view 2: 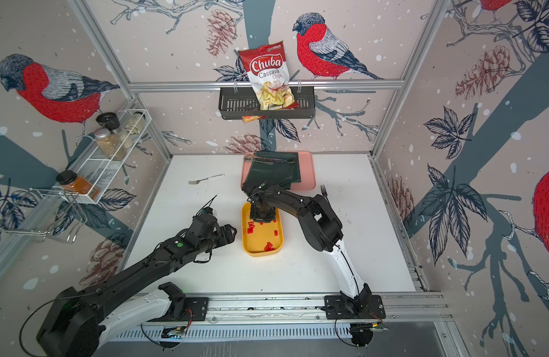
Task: Take the screw protection sleeves out of the storage box
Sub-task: Pick up the screw protection sleeve from the storage box, then place the screw protection sleeve at the center of the board.
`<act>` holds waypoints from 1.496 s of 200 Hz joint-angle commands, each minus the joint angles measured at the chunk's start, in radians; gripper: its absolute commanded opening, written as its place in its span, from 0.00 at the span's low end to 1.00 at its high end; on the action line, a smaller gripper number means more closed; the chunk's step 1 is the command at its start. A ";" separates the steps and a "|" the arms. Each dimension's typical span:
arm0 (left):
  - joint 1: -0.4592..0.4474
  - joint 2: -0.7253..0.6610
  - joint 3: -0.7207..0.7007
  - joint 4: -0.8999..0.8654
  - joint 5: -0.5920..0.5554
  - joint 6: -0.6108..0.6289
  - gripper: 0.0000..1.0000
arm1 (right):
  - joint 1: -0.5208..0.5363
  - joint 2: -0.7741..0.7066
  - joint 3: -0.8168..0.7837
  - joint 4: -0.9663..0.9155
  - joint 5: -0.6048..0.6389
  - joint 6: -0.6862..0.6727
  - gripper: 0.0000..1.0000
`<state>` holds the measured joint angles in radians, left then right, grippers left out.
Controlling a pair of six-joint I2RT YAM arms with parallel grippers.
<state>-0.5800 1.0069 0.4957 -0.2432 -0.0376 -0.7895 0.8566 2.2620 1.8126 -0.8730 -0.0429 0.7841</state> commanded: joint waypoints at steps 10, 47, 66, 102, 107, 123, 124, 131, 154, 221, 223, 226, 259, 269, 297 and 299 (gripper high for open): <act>0.003 -0.009 0.005 -0.018 -0.028 0.001 0.82 | -0.002 0.019 0.013 -0.024 -0.009 -0.005 0.13; 0.003 -0.020 0.014 -0.033 -0.036 0.011 0.82 | -0.003 -0.034 0.010 -0.035 -0.002 -0.009 0.03; 0.002 -0.022 0.045 -0.041 -0.018 0.046 0.82 | -0.019 -0.127 0.004 -0.062 0.021 -0.018 0.03; 0.002 0.021 0.163 -0.081 0.030 0.118 0.82 | -0.169 -0.387 -0.212 -0.105 0.134 -0.107 0.04; 0.001 0.030 0.178 -0.082 0.040 0.123 0.82 | -0.198 -0.416 -0.256 -0.102 0.153 -0.132 0.04; -0.007 0.062 0.210 -0.072 0.075 0.133 0.82 | -0.273 -0.463 -0.380 -0.088 0.226 -0.203 0.04; -0.008 0.064 0.212 -0.072 0.077 0.132 0.82 | -0.276 -0.464 -0.384 -0.084 0.231 -0.208 0.04; -0.016 0.080 0.227 -0.066 0.090 0.134 0.82 | -0.297 -0.468 -0.433 -0.062 0.249 -0.235 0.04; -0.062 0.148 0.288 -0.070 0.116 0.134 0.82 | -0.335 -0.441 -0.531 0.022 0.255 -0.281 0.03; -0.114 0.272 0.385 -0.055 0.247 -0.011 0.81 | -0.362 -0.377 -0.582 0.104 0.224 -0.304 0.29; -0.115 0.273 0.387 -0.056 0.249 -0.017 0.81 | -0.363 -0.379 -0.580 0.102 0.224 -0.304 0.31; -0.116 0.277 0.390 -0.056 0.255 -0.022 0.81 | -0.366 -0.383 -0.579 0.101 0.223 -0.302 0.34; -0.137 0.305 0.436 -0.060 0.318 -0.095 0.81 | -0.381 -0.485 -0.522 0.063 0.191 -0.276 0.53; -0.148 0.323 0.452 -0.062 0.329 -0.116 0.80 | -0.387 -0.518 -0.505 0.053 0.167 -0.265 0.56; -0.180 0.404 0.465 -0.072 0.339 -0.177 0.72 | -0.388 -0.567 -0.509 0.065 0.071 -0.233 0.58; -0.183 0.409 0.465 -0.069 0.339 -0.179 0.70 | -0.388 -0.569 -0.512 0.069 0.064 -0.229 0.58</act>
<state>-0.7418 1.3655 0.9543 -0.3012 0.2642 -0.9016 0.4683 1.7180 1.3094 -0.7937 0.1215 0.5102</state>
